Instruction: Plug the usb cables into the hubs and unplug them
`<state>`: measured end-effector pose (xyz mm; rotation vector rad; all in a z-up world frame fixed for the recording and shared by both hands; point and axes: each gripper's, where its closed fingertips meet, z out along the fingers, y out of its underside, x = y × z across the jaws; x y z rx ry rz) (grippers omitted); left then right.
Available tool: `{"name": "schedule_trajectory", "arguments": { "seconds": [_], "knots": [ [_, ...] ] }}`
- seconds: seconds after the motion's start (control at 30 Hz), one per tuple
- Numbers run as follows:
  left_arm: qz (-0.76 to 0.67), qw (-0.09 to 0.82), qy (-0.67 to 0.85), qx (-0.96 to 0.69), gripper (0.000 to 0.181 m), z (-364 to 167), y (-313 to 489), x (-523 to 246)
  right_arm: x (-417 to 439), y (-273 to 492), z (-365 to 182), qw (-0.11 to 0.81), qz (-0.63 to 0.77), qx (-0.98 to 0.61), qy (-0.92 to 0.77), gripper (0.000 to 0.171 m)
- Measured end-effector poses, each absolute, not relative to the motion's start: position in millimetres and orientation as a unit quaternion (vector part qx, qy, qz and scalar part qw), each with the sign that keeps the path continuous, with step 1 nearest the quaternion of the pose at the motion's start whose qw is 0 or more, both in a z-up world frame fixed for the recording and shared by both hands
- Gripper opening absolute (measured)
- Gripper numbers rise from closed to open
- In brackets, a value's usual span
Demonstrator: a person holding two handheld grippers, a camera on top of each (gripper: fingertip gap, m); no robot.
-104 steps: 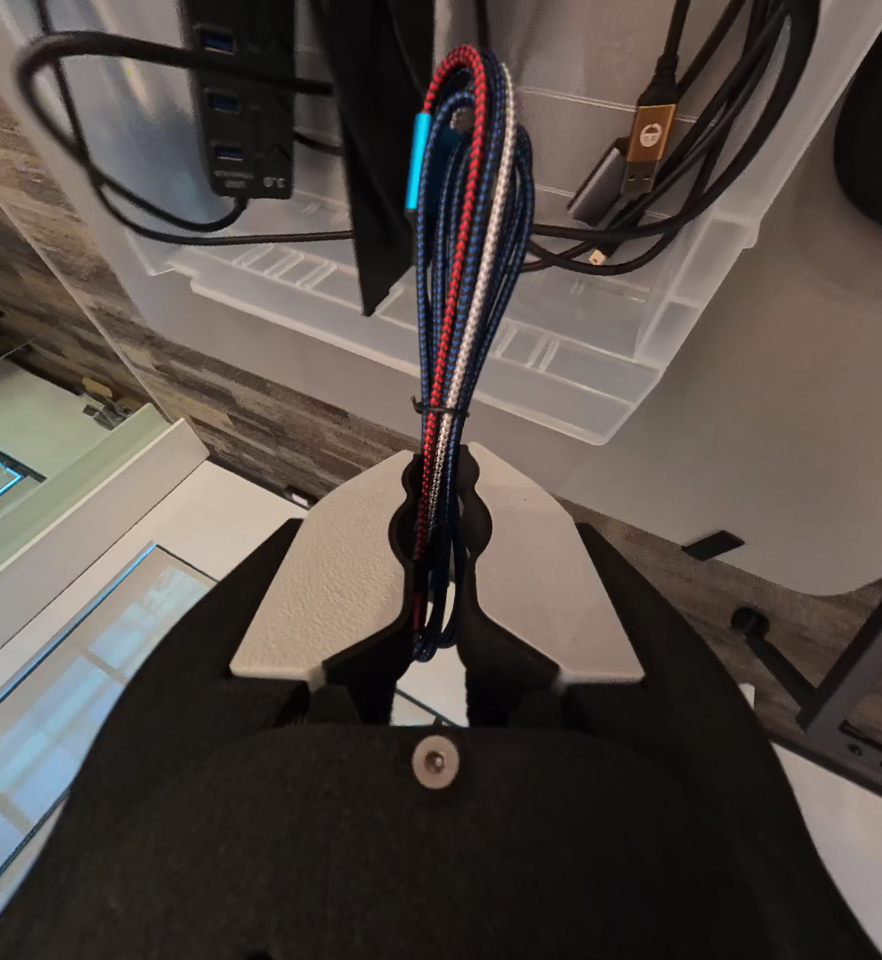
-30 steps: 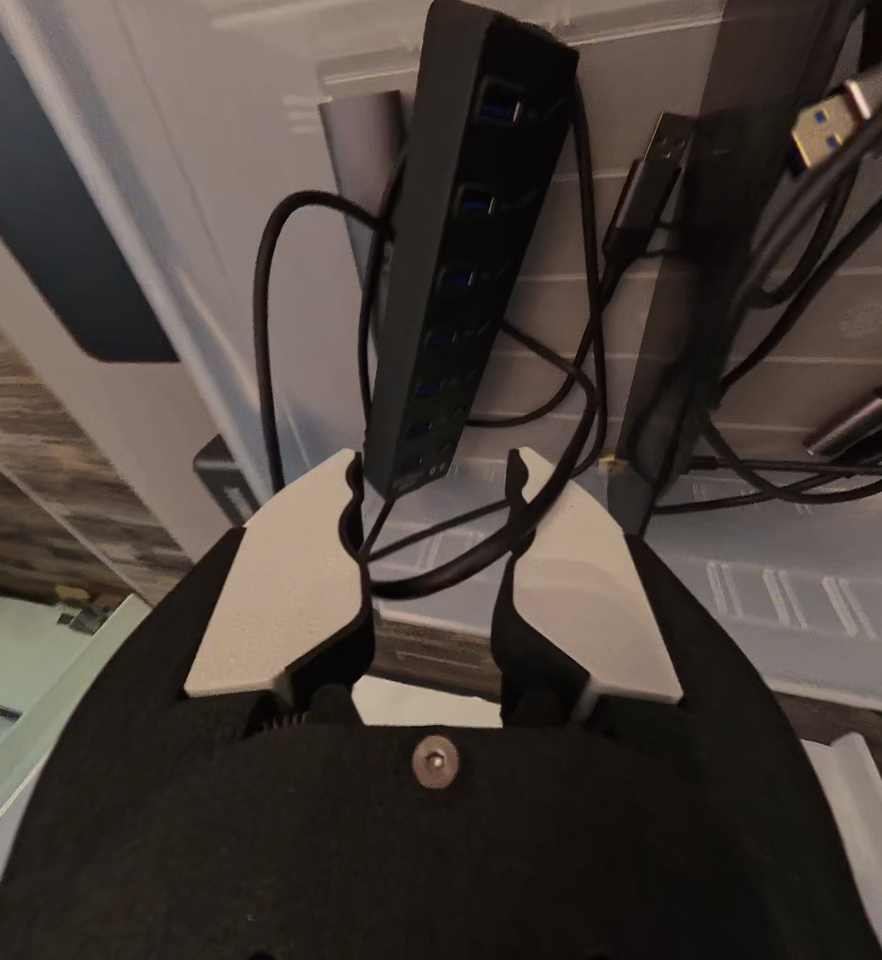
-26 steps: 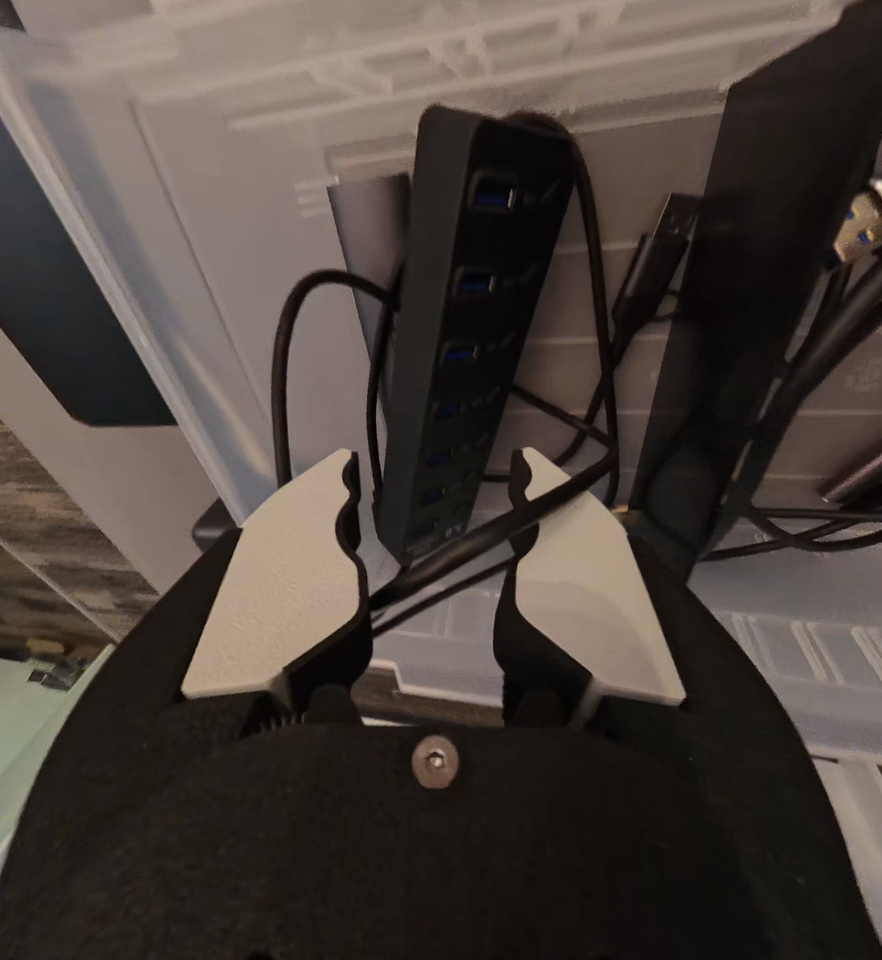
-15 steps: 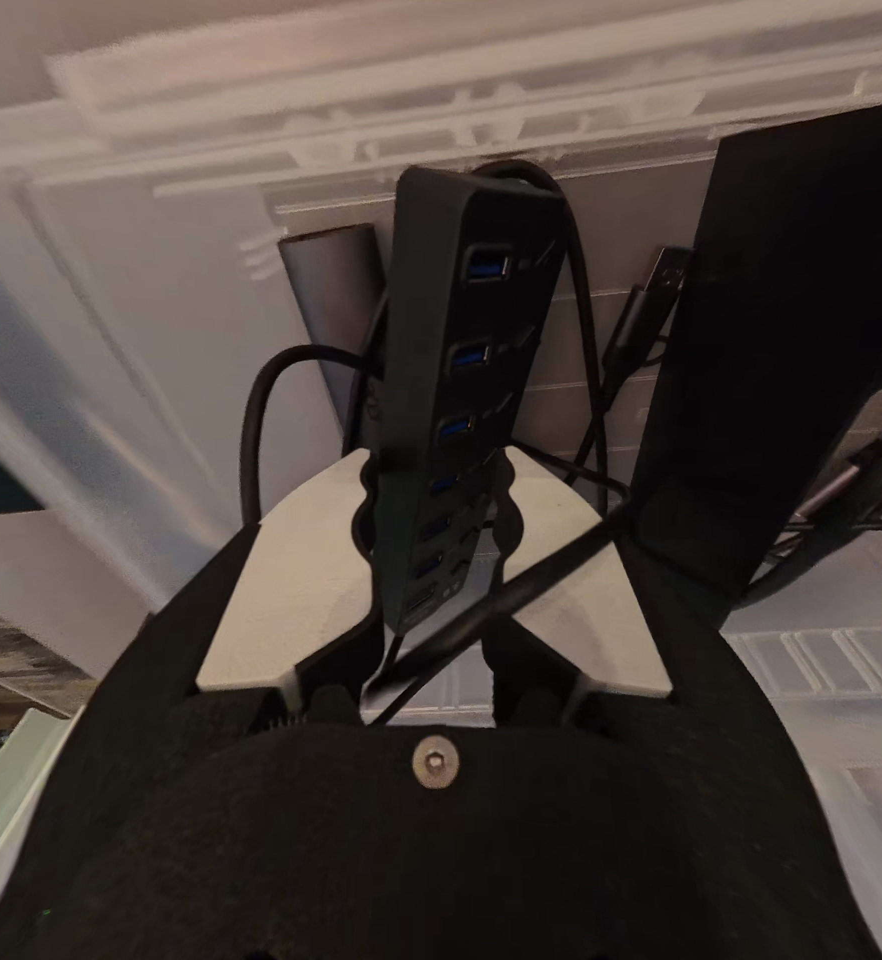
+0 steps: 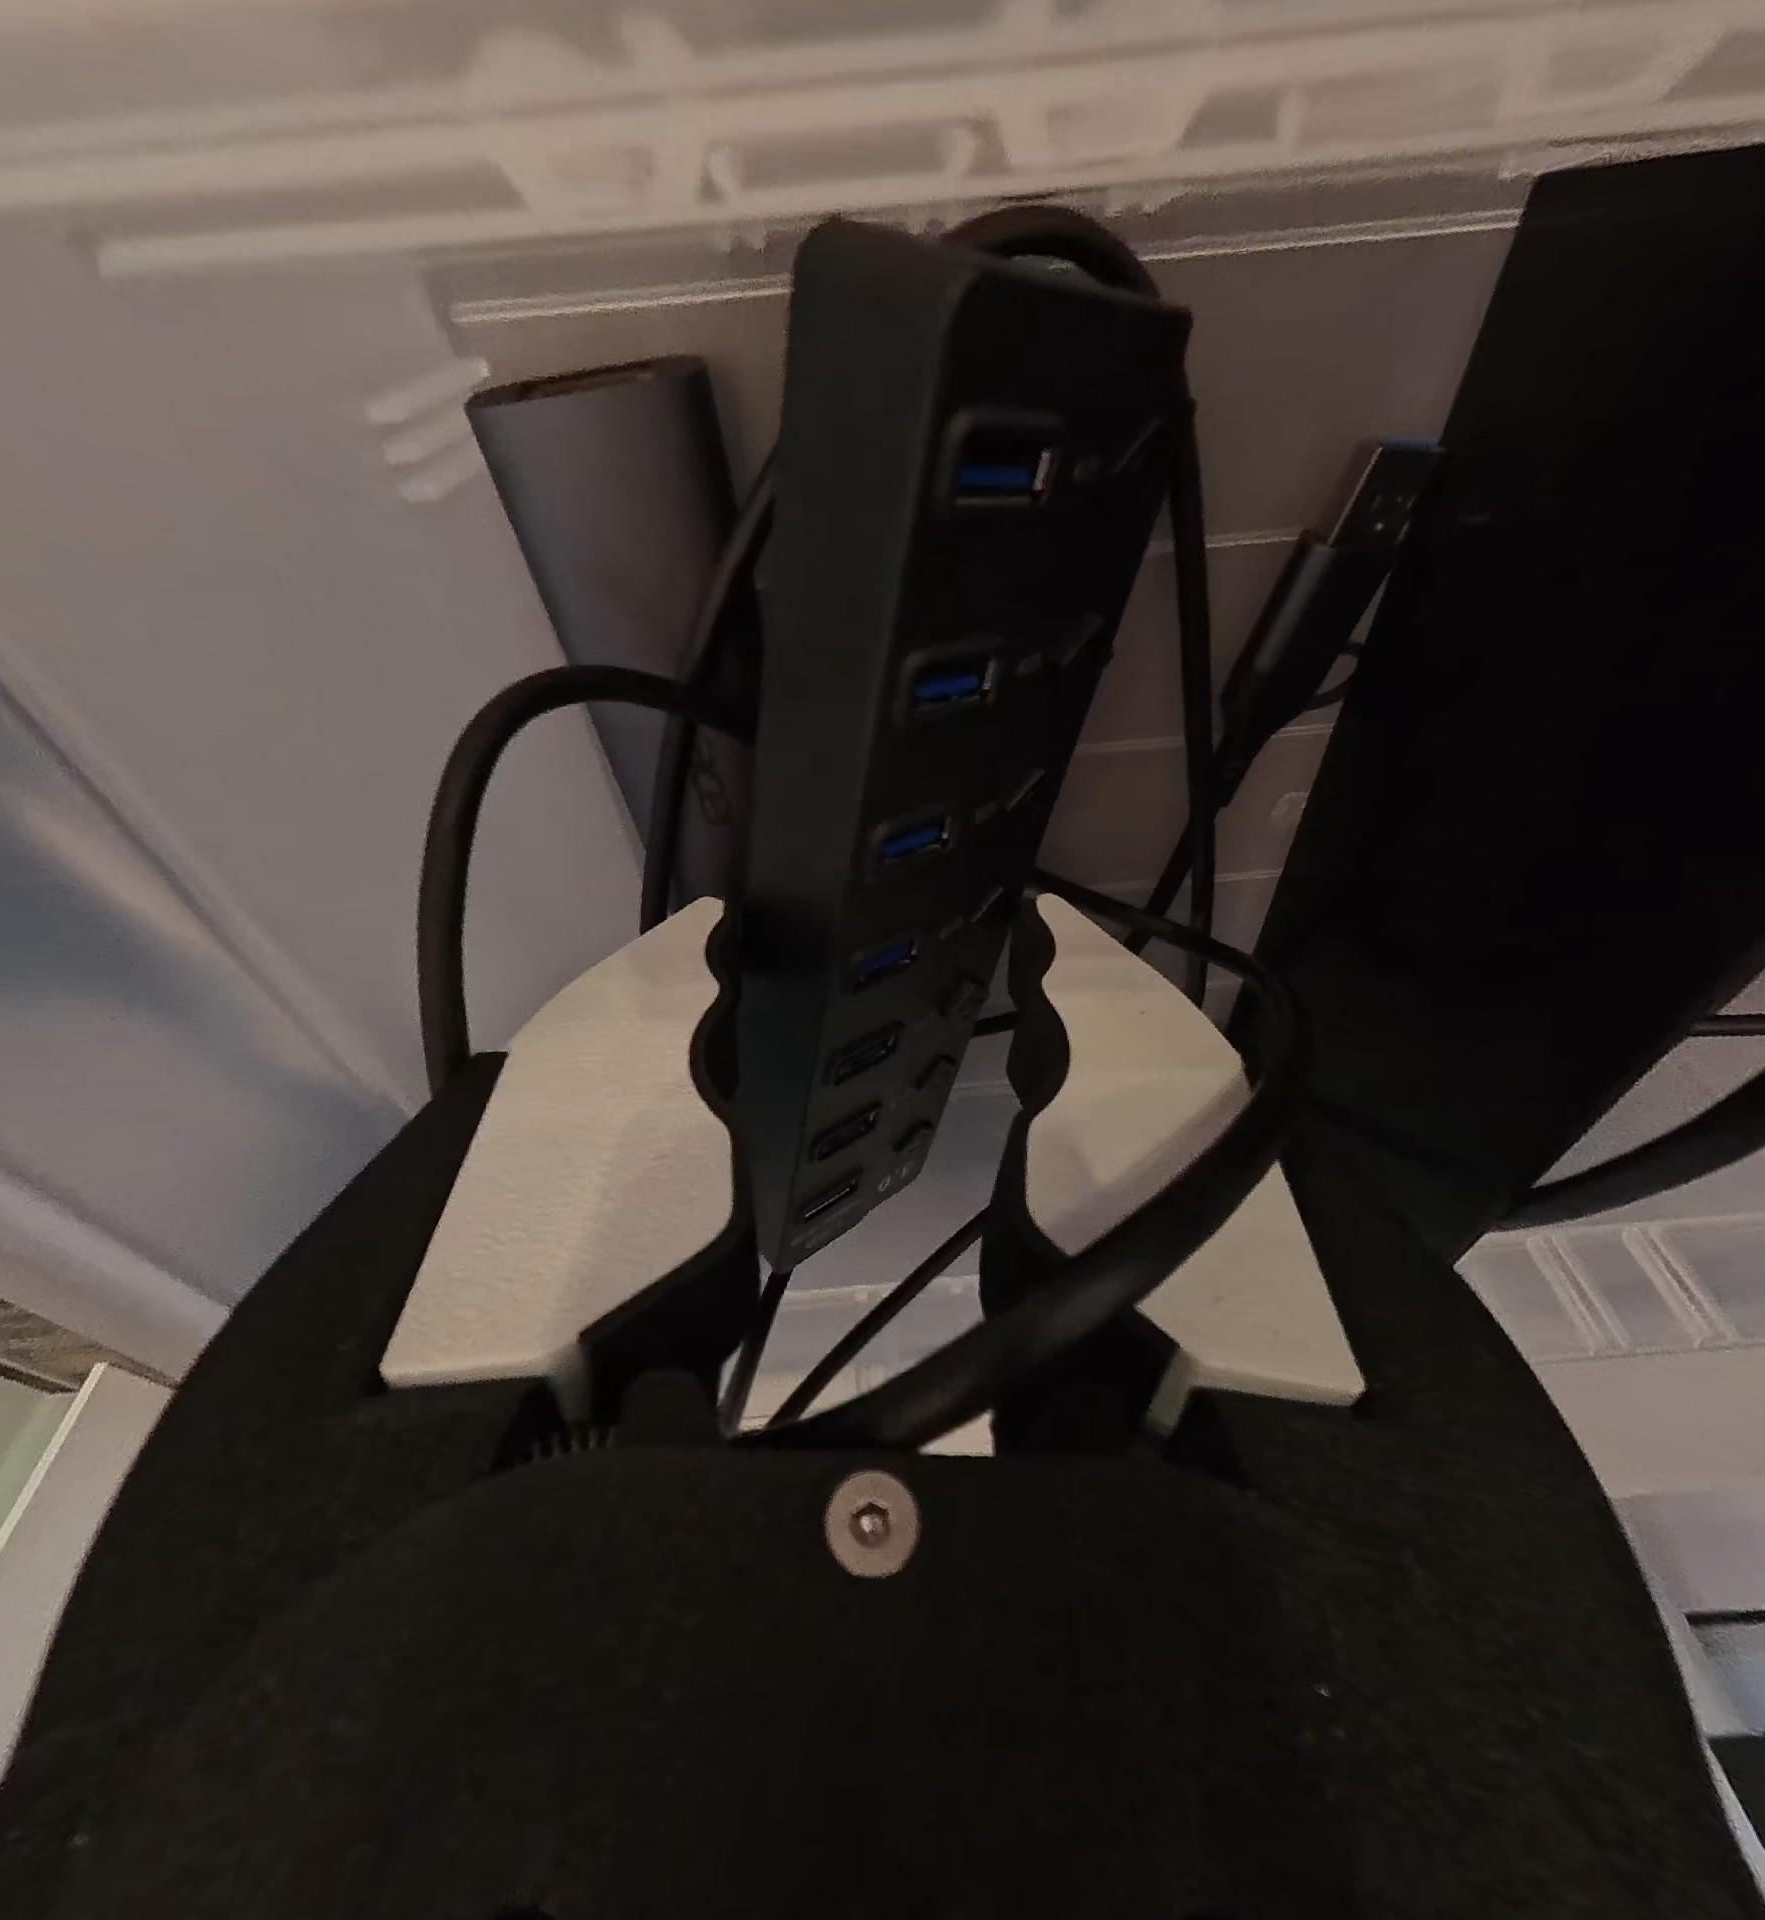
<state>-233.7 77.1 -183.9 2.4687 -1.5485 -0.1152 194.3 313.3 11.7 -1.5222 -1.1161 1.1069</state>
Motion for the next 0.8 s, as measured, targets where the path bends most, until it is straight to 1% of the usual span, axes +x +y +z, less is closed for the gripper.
{"name": "schedule_trajectory", "arguments": {
  "seconds": [0.1,0.13,0.2,0.3,0.5,0.67,0.8],
  "knots": [
    [-0.046,0.115,-0.521,0.845,0.048,-182.2,77.1,-233.9,189.6,310.1,7.7,0.45,0.447,-0.618,-0.464,0.019],
    [-0.052,0.109,-0.522,0.844,0.045,-180.5,77.5,-234.1,188.6,309.8,7.0,0.45,0.446,-0.618,-0.465,0.019],
    [-0.049,0.098,-0.516,0.849,0.034,-171.4,76.4,-231.9,187.2,309.6,6.4,0.449,0.446,-0.618,-0.466,0.019],
    [-0.041,0.073,-0.494,0.865,0.033,-158.1,75.0,-228.3,186.3,308.4,7.3,0.448,0.449,-0.616,-0.467,0.019],
    [-0.059,0.058,-0.488,0.869,0.031,-134.6,68.5,-223.8,186.9,304.9,13.6,0.452,0.458,-0.608,-0.466,0.019],
    [-0.092,0.031,-0.465,0.88,0.031,-91.1,70.7,-224.4,190.3,301.3,22.7,0.459,0.465,-0.598,-0.465,0.019],
    [-0.143,0.028,-0.451,0.881,0.03,-48.0,67.7,-227.5,194.8,298.6,31.9,0.466,0.474,-0.588,-0.46,0.019]
  ]
}}
